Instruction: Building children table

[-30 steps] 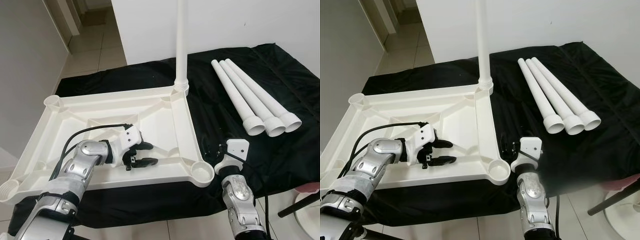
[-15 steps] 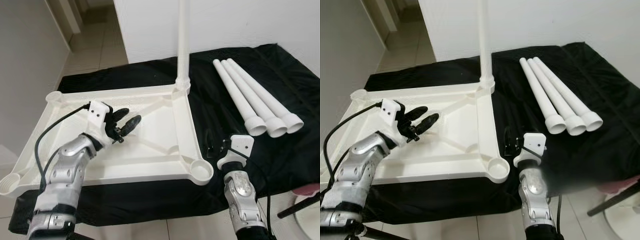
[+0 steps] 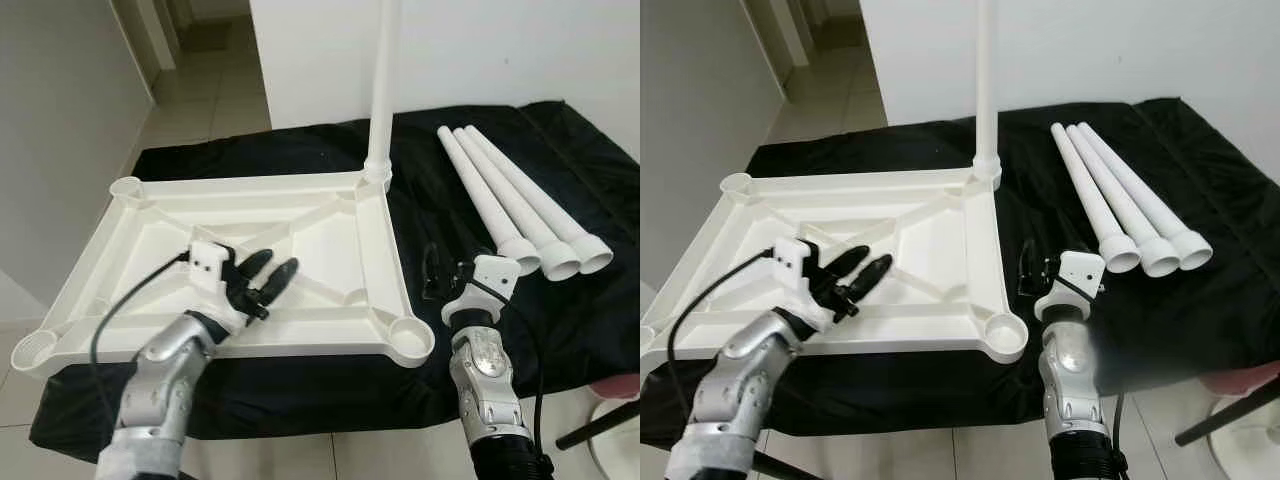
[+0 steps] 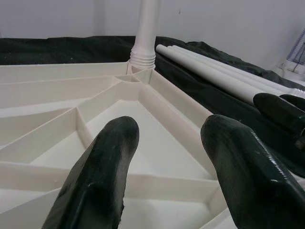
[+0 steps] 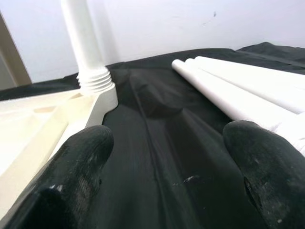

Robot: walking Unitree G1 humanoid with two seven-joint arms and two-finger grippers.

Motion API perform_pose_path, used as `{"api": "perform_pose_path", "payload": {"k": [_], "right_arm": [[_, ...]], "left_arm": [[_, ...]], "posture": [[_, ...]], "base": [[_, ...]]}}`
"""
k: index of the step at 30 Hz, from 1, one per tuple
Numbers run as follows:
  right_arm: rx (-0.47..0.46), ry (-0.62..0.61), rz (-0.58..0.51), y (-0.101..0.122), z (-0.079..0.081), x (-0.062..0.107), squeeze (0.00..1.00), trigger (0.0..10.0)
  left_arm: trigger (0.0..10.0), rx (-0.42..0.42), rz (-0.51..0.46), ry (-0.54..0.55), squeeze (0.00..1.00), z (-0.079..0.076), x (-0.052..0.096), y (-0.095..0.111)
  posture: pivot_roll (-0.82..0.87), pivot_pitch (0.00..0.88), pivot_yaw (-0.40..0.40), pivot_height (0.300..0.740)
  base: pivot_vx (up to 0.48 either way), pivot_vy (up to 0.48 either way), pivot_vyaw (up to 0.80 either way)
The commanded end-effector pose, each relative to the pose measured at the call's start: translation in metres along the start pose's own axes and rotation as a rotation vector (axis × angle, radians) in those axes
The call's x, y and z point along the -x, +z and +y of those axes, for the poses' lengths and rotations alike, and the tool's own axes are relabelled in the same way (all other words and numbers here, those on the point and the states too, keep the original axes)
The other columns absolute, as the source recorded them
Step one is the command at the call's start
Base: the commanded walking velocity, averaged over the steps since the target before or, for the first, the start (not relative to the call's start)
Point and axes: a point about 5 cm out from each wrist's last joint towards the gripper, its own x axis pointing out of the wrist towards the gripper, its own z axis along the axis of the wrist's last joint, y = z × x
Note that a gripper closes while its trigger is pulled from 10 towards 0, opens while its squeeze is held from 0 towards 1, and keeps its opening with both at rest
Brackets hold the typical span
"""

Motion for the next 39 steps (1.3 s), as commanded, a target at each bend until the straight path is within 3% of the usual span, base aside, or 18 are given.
{"api": "perform_pose_path", "payload": {"k": [1, 4, 7, 9, 14, 18, 21, 26, 29, 33, 37, 39], "right_arm": [[-0.011, -0.014, 0.006, 0.001, 0.000, 0.000, 0.00, 10.0], [0.025, -0.068, -0.016, 0.007, -0.010, -0.005, 0.00, 10.0], [0.033, -0.085, -0.024, 0.010, -0.014, -0.007, 0.00, 10.0], [0.053, -0.085, -0.018, 0.008, -0.018, -0.010, 0.00, 10.0], [0.068, -0.081, -0.032, 0.011, -0.021, -0.014, 0.00, 10.0], [0.062, -0.047, -0.046, 0.013, -0.014, -0.014, 0.00, 10.0], [0.063, -0.024, -0.055, 0.015, -0.001, -0.014, 0.00, 10.0], [0.057, -0.026, -0.064, 0.017, 0.001, -0.016, 0.00, 10.0], [0.087, -0.058, -0.048, 0.011, -0.008, -0.018, 0.00, 10.0], [0.076, -0.099, -0.047, 0.012, -0.018, -0.020, 0.00, 10.0], [0.013, -0.207, 0.003, 0.006, -0.039, -0.021, 0.00, 10.0], [-0.009, -0.212, 0.005, 0.005, -0.039, -0.019, 0.00, 10.0]], "left_arm": [[10.0, 0.000, 0.011, 0.042, 0.00, -0.001, 0.001, -0.001], [10.0, 0.037, -0.033, 0.005, 0.00, -0.021, -0.011, 0.004], [10.0, 0.045, -0.056, 0.008, 0.00, -0.027, -0.016, 0.008], [10.0, 0.003, -0.078, 0.016, 0.00, -0.029, -0.024, 0.009], [10.0, 0.015, -0.123, 0.053, 0.00, -0.028, -0.036, 0.010], [10.0, 0.002, -0.134, 0.076, 0.00, -0.028, -0.041, 0.012], [10.0, 0.016, -0.163, 0.178, 0.00, -0.016, -0.047, 0.021], [10.0, 0.030, -0.188, 0.241, 0.00, -0.005, -0.047, 0.027], [10.0, -0.048, -0.169, 0.277, 0.00, 0.005, -0.044, 0.026], [10.0, -0.049, -0.185, 0.257, 0.00, 0.004, -0.040, 0.029], [10.0, -0.155, -0.139, 0.124, 0.00, -0.010, -0.037, 0.024], [10.0, -0.148, -0.128, 0.110, 0.00, -0.012, -0.037, 0.023]], "posture": [[-0.08, 0.000, 0.075, 0.740], [-0.08, 0.000, 0.067, 0.740], [-0.08, 0.000, 0.062, 0.740], [-0.09, 0.000, 0.056, 0.740], [-0.08, 0.000, 0.022, 0.740], [-0.09, 0.000, 0.013, 0.740], [-0.09, 0.026, 0.023, 0.740], [-0.08, 0.035, 0.047, 0.740], [-0.07, 0.036, 0.052, 0.740], [-0.07, 0.044, 0.057, 0.740], [-0.07, 0.043, 0.056, 0.740], [-0.07, 0.043, 0.056, 0.740]], "base": [[0.000, 0.000, 0.00], [0.000, 0.000, 0.00], [0.000, 0.000, 0.00], [0.000, 0.000, 0.00], [0.000, 0.000, 0.00], [0.000, 0.000, 0.00], [0.000, 0.000, 0.00], [0.000, 0.000, 0.00], [0.000, 0.000, 0.00], [0.000, 0.000, 0.00], [0.000, 0.000, 0.00], [0.000, 0.000, 0.00]]}}
